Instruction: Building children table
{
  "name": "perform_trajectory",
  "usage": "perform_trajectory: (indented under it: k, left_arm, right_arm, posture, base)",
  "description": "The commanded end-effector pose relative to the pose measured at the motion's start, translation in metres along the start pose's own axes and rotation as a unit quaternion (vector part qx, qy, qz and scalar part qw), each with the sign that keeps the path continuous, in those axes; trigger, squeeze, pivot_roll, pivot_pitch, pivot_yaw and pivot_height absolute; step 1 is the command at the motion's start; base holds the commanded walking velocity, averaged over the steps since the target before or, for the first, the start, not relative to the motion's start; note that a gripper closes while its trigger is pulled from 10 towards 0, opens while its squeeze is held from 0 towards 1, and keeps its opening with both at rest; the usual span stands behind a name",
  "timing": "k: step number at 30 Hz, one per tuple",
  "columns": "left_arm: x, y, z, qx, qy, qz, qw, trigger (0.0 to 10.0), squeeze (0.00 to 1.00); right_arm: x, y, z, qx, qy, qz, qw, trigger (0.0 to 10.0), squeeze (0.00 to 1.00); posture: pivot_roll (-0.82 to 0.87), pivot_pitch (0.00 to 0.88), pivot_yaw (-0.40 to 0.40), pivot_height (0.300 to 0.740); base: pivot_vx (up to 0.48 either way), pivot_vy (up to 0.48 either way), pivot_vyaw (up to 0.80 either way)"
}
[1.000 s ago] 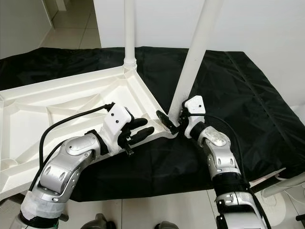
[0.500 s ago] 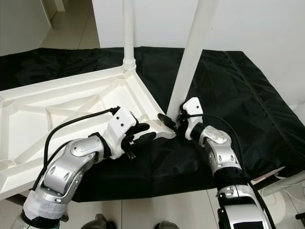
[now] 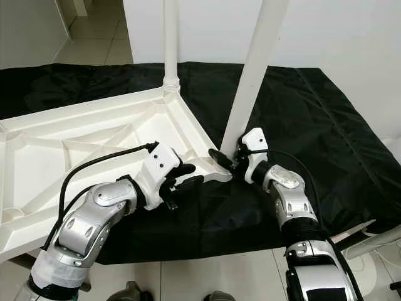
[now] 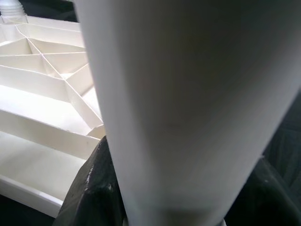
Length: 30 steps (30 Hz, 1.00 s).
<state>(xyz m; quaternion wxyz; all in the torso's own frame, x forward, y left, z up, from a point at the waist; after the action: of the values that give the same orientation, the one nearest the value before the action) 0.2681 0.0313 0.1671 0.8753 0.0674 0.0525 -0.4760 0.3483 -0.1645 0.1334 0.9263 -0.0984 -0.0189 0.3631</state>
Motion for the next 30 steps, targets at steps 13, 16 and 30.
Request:
perform_trajectory:
  k: [13,16,30]
  left_arm:
    - [0.000,0.003,0.002,0.008,0.002,0.024,1.000,10.0,0.00]
    - [-0.001,0.003,0.002,0.007,0.002,0.024,1.000,10.0,0.00]
    - [-0.001,0.005,0.001,0.008,-0.001,0.039,0.999,10.0,0.00]
  right_arm:
    - [0.009,0.002,-0.026,0.097,0.056,-0.073,0.991,10.0,0.00]
    - [0.011,0.001,-0.026,0.095,0.057,-0.092,0.990,10.0,0.00]
    - [0.022,0.018,-0.016,0.158,0.033,-0.302,0.940,10.0,0.00]
  posture:
    - [-0.05,0.032,0.014,0.740]
    - [-0.05,0.032,0.014,0.740]
    - [-0.04,0.032,-0.006,0.740]
  base:
    - [0.000,0.000,0.00]
    - [0.000,0.000,0.00]
    - [0.000,0.000,0.00]
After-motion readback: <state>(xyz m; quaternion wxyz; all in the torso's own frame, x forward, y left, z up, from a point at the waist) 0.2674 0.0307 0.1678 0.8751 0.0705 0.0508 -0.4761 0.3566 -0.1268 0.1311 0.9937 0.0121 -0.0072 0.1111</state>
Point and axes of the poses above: a point about 5 cm out from each wrist's last joint towards the gripper, its own x axis pointing out of the wrist towards the gripper, its own z axis along the axis of the wrist's last joint, y = z × x, the point moved 2 cm from there along x, pointing out of the wrist towards the gripper, and after that the axes turned 4 degrees about -x, right-handed, at the moved point
